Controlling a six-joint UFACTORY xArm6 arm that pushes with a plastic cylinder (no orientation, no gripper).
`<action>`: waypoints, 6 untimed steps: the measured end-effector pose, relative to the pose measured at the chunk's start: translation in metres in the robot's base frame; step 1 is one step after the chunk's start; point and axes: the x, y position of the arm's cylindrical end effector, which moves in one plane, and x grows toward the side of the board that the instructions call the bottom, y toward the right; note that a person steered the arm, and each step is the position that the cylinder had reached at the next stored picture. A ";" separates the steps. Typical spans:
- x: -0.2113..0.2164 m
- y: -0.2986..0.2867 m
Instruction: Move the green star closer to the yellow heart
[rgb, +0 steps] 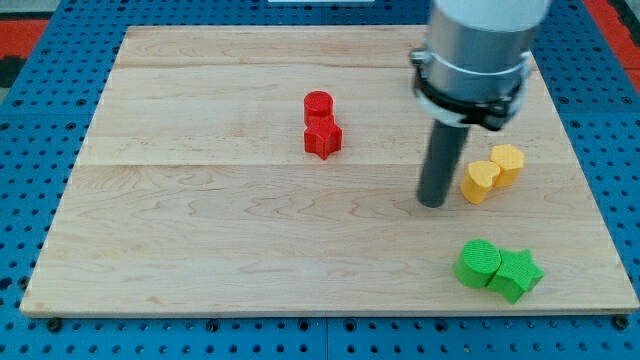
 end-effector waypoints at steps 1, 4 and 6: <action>0.016 0.054; 0.066 0.107; 0.066 0.085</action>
